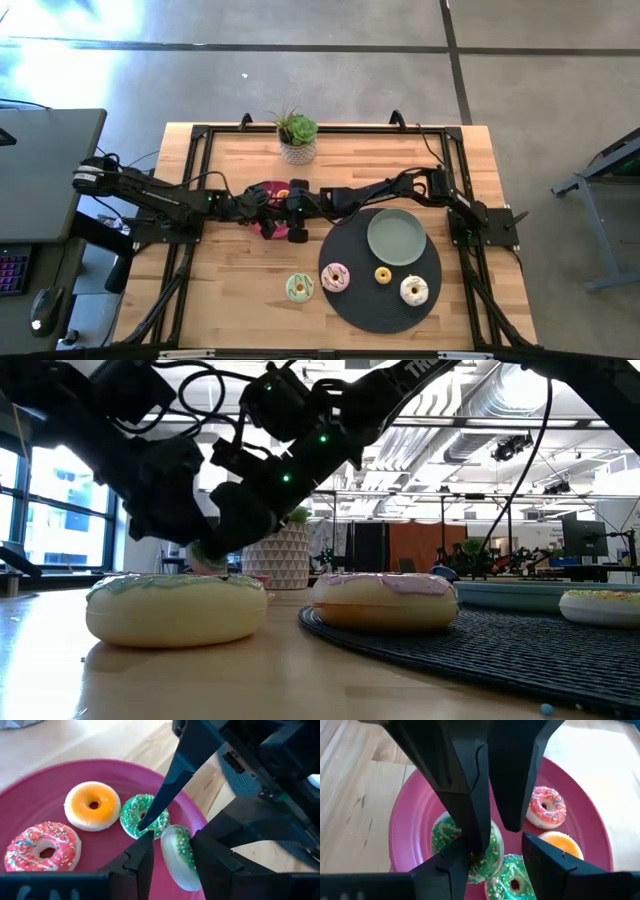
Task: Pick & Place donuts
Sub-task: Put the small green donut on the pink plate, then put the small yellow donut on the pink plate
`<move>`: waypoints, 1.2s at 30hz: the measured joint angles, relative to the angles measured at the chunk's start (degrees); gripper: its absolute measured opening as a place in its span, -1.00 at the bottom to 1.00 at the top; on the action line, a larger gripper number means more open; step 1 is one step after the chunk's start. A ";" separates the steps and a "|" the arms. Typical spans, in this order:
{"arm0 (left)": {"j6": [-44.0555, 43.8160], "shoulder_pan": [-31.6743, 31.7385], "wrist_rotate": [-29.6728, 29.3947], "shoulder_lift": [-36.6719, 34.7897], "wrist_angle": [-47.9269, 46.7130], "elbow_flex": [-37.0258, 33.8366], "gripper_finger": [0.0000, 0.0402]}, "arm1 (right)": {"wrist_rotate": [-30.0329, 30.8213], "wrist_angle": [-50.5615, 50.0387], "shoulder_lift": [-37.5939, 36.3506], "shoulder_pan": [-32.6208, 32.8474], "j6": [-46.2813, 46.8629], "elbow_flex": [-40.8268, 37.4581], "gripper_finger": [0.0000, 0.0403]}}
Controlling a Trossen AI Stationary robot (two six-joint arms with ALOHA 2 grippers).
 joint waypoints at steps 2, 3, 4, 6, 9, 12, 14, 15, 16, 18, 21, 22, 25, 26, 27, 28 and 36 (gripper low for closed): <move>-0.17 0.00 0.09 1.25 0.25 0.07 -0.36 | -0.08 -0.35 0.00 0.00 0.12 -0.05 -0.18; -0.22 0.00 0.40 1.60 -0.08 0.07 -0.36 | -0.17 -0.48 0.03 0.01 0.47 -0.11 -0.18; -0.32 0.00 0.62 1.82 -0.60 0.07 -0.36 | -0.25 -0.69 0.07 0.04 0.66 -0.11 -0.18; -0.40 0.00 0.65 2.23 -1.46 0.07 -0.36 | -0.14 -1.74 0.07 0.11 0.66 -0.11 -0.18; -1.47 0.00 0.64 2.32 -2.76 -0.04 -0.36 | 0.34 -3.48 0.07 0.37 0.78 -0.11 -0.18; -1.46 0.00 0.64 2.32 -2.54 -0.02 -0.36 | 0.57 -3.68 -0.02 0.71 0.02 -0.09 -0.18; -1.30 -0.02 0.64 2.36 -2.67 0.26 -0.36 | 0.69 -4.15 -0.66 1.04 -1.16 -0.09 -0.18; -1.22 -0.01 0.58 2.36 -2.67 0.54 -0.36 | 0.75 -4.60 -1.59 1.29 -1.67 -0.09 -0.18; -1.12 0.00 0.55 2.26 -2.68 0.84 -0.36 | 0.75 -5.92 -2.69 1.52 -1.99 -0.09 -0.18; 0.33 0.00 0.53 1.67 -3.16 1.46 -0.36 | 1.03 -8.91 -5.78 2.07 -3.03 -0.03 -0.18; 1.85 0.00 0.41 0.09 -6.28 3.37 -0.36 | 1.62 -17.69 -11.49 3.38 -4.15 0.02 -0.18; 1.86 0.00 0.21 -0.64 -8.63 4.18 -0.36 | 2.24 -21.37 -13.61 4.03 -4.45 0.06 -0.18; 1.93 0.00 -1.35 -2.16 -16.16 7.13 -0.36 | 2.76 -34.26 -20.27 6.36 -4.28 0.13 -0.18; 2.10 0.00 -1.92 -2.84 -18.49 8.04 -0.36 | 2.51 -38.82 -22.03 7.34 -3.06 0.13 -0.18; 2.55 0.00 -2.19 -3.47 -20.11 8.97 -0.36 | 2.16 -42.87 -23.67 8.42 -1.13 0.13 -0.18; 3.18 0.00 -2.29 -3.97 -20.39 9.77 -0.36 | 1.38 -46.83 -25.30 9.65 1.39 -0.08 -0.18; 10.34 -0.02 -1.86 -7.38 -19.33 15.27 -0.36 | -9.66 -50.40 -30.75 21.91 18.95 -14.43 -0.18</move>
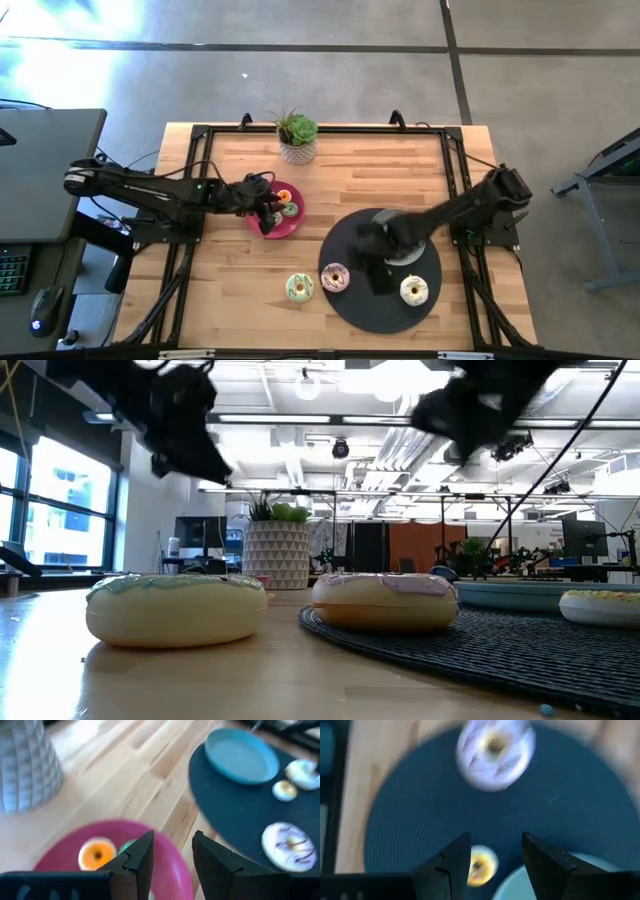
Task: Pick & Place donuts
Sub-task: Put the small yellow donut on the pink plate
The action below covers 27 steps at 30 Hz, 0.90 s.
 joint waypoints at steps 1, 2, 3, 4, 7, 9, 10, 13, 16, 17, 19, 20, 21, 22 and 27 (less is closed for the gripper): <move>0.56 0.00 0.04 -0.19 0.17 0.50 -0.36 | 0.10 0.97 0.00 1.40 1.98 -2.41 -0.18; 1.19 0.00 0.07 -0.37 -0.15 0.85 -0.36 | 0.35 2.12 0.00 2.66 3.91 -4.62 -0.18; 1.70 0.00 0.09 -0.43 -0.20 1.21 -0.36 | 0.55 3.29 0.00 3.77 5.65 -6.67 -0.18; 1.97 0.00 0.15 -0.42 -0.02 1.60 -0.36 | 0.70 4.45 -0.02 4.63 6.93 -8.79 -0.18; 2.07 0.00 0.36 -0.40 -0.04 1.94 -0.36 | 0.79 7.02 -0.02 6.56 8.39 -13.50 -0.18; 2.03 0.00 0.40 -0.40 -0.06 1.94 -0.36 | 0.80 9.40 -0.02 7.35 7.36 -15.36 -0.18; 2.02 0.00 0.40 -0.40 -0.06 1.94 -0.36 | 1.03 10.75 -0.04 7.54 6.23 -16.32 -0.18; 1.70 0.00 0.37 -0.40 -0.04 1.97 -0.36 | 3.87 12.69 -0.04 7.95 2.29 -18.45 -0.18; 0.92 0.00 -0.20 -0.40 -0.01 1.97 -0.36 | 3.87 14.72 -0.14 7.97 -0.82 -20.54 -0.18; 0.61 0.00 -0.26 -0.40 0.02 1.97 -0.36 | 3.84 15.51 -0.18 7.97 -1.48 -21.35 -0.18; 0.05 0.00 -0.34 -0.40 0.03 1.97 -0.36 | 3.85 16.73 -0.22 7.97 -2.77 -22.59 -0.18; 0.04 0.00 -0.34 -0.40 0.01 1.97 -0.36 | 3.85 17.43 -0.24 7.97 -3.28 -23.11 -0.19; 0.03 0.00 -0.34 -0.40 0.03 1.97 -0.36 | 3.80 18.26 -0.28 7.93 -3.96 -23.57 -0.20; 0.03 0.00 -0.35 -0.40 0.03 1.97 -0.36 | 3.72 18.89 -0.31 7.83 -4.43 -23.90 -0.22; -0.07 0.00 -0.85 -0.40 0.07 1.97 -0.36 | 1.59 19.77 -0.24 7.40 -5.04 -23.91 -0.43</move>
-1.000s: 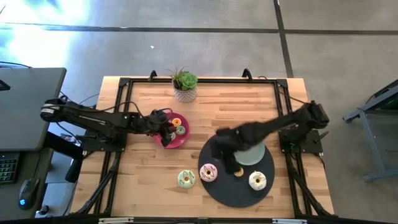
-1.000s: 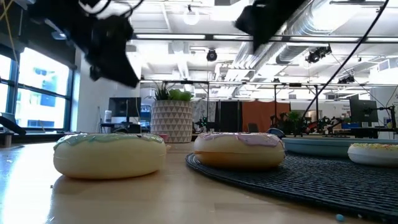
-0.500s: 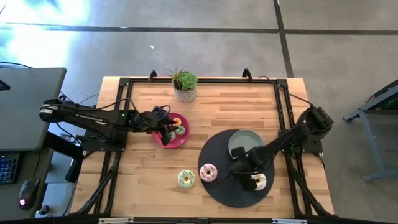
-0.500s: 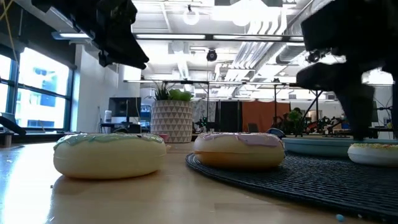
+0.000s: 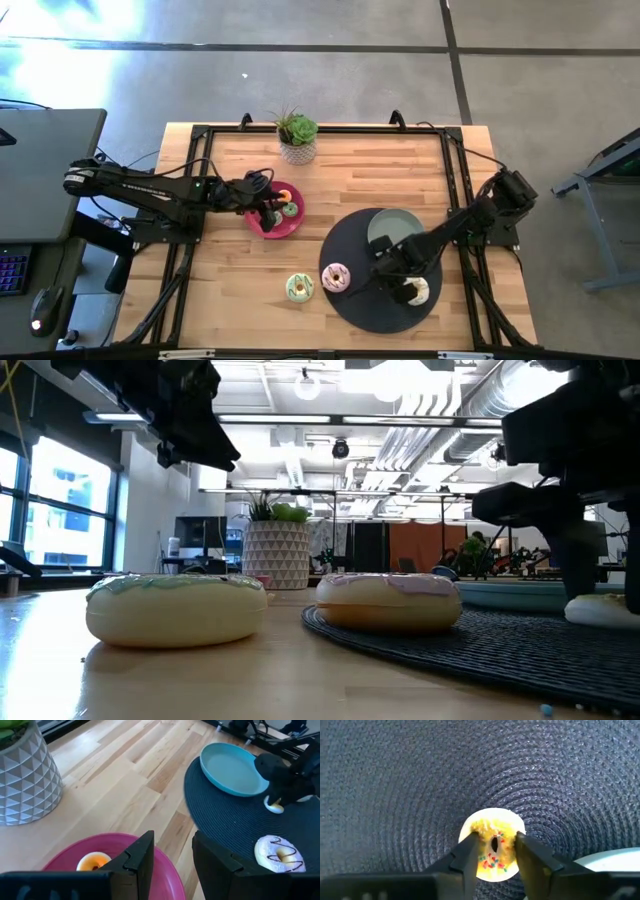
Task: Pick & Place donuts
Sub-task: Put the small yellow donut on the pink plate
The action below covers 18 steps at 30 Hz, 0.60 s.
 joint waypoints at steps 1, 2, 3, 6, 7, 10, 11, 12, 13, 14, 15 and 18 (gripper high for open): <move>-0.01 0.00 -0.44 0.00 0.00 0.00 -0.36 | -0.67 -0.08 0.04 -0.13 0.41 0.21 -0.49; -0.04 0.00 -0.78 0.00 -0.02 0.00 -0.36 | -1.27 -0.17 0.08 -0.30 0.71 0.41 -0.55; -0.03 0.00 -1.00 0.00 0.00 0.00 -0.36 | -2.09 -0.27 0.11 -0.46 0.90 0.63 -0.62; -0.02 0.01 -1.02 0.00 -0.01 0.00 -0.36 | -4.33 -0.38 0.22 -0.78 1.06 1.50 -0.81; -0.02 0.00 -1.02 0.00 0.00 0.00 -0.36 | -4.56 -0.59 0.26 -0.79 1.42 1.95 -0.87; -0.02 0.00 -1.04 0.00 0.00 0.00 -0.36 | -4.78 -2.42 0.29 -0.79 2.24 4.32 -0.97; -0.02 0.00 -1.03 0.00 -0.02 0.00 -0.36 | -4.57 -3.41 0.29 -0.79 2.28 5.41 -0.96; 0.00 0.01 -1.04 0.00 -0.02 0.00 -0.36 | -4.18 -4.43 0.29 -0.79 2.30 6.51 -0.94; 0.00 0.02 -1.05 0.00 -0.01 0.00 -0.36 | -3.74 -5.16 0.29 -0.80 2.32 7.69 -0.93; 0.01 0.01 -1.06 0.00 -0.02 0.00 -0.36 | -3.65 -5.51 0.29 -0.95 2.18 8.88 -0.92; 0.03 0.00 -1.06 -0.06 -0.03 0.00 -0.36 | -3.73 -5.48 0.29 -1.15 1.70 10.03 -0.92; 1.46 0.00 -1.06 -1.37 -0.11 0.00 -0.36 | -0.94 -2.31 0.29 -2.48 -1.86 12.62 -0.97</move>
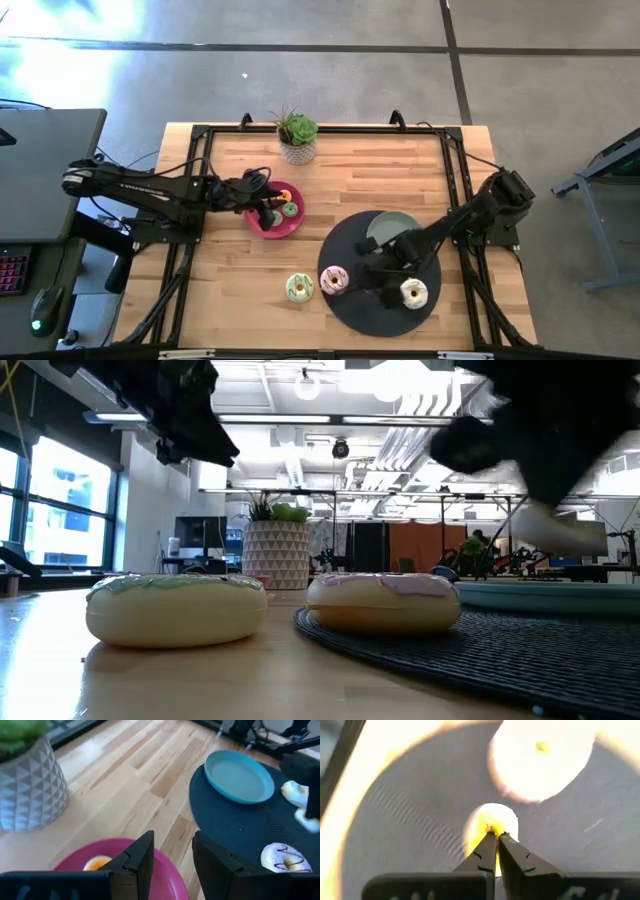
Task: Pick & Place donuts
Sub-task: Put the small yellow donut on the pink plate
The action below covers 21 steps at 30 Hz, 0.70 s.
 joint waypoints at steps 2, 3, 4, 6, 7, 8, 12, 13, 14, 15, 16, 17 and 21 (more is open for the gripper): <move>1.32 0.02 -0.09 -1.61 -0.18 0.02 -0.36 | 7.92 6.15 0.04 -1.70 -1.98 0.50 -0.98; 1.84 0.02 -0.13 -2.77 -0.28 0.02 -0.36 | 13.36 10.98 0.26 -2.96 -2.00 0.49 -0.98; 2.62 0.02 -0.41 -4.11 -0.17 0.02 -0.36 | 18.82 16.30 0.55 -4.40 -1.73 0.46 -0.97; 4.92 0.02 -1.32 -7.45 -0.38 0.02 -0.36 | 26.98 27.98 1.67 -7.95 0.37 0.21 -0.98; 6.20 0.02 -1.81 -9.34 -0.60 0.02 -0.36 | 28.30 33.08 2.27 -9.96 1.73 0.18 -0.98; 7.37 0.02 -2.75 -11.29 -1.02 0.02 -0.36 | 27.57 37.48 3.03 -12.11 2.86 0.22 -0.99; 10.25 0.02 -8.45 -19.78 -4.14 0.02 -0.36 | 19.40 49.32 7.93 -19.31 5.73 2.04 -0.98; 10.60 0.04 -9.40 -21.61 -5.21 0.06 -0.36 | 18.50 49.44 9.57 -20.58 6.26 3.02 -0.98; 10.66 0.04 -10.09 -23.37 -6.56 0.07 -0.36 | 17.86 48.94 11.25 -21.67 6.98 3.96 -0.99; 10.67 0.04 -10.46 -24.92 -8.24 0.07 -0.36 | 17.21 47.80 13.05 -22.59 7.72 4.98 -0.99; 10.65 0.04 -10.62 -26.17 -9.82 0.07 -0.36 | 16.24 46.82 14.87 -23.38 8.46 6.04 -0.99; 10.61 0.03 -10.61 -27.21 -11.30 0.07 -0.36 | 15.04 46.16 16.72 -24.00 8.73 7.31 -0.99; 8.71 0.02 -10.64 -29.78 -16.74 0.07 -0.36 | 10.05 43.48 23.10 -25.33 8.20 13.41 -0.98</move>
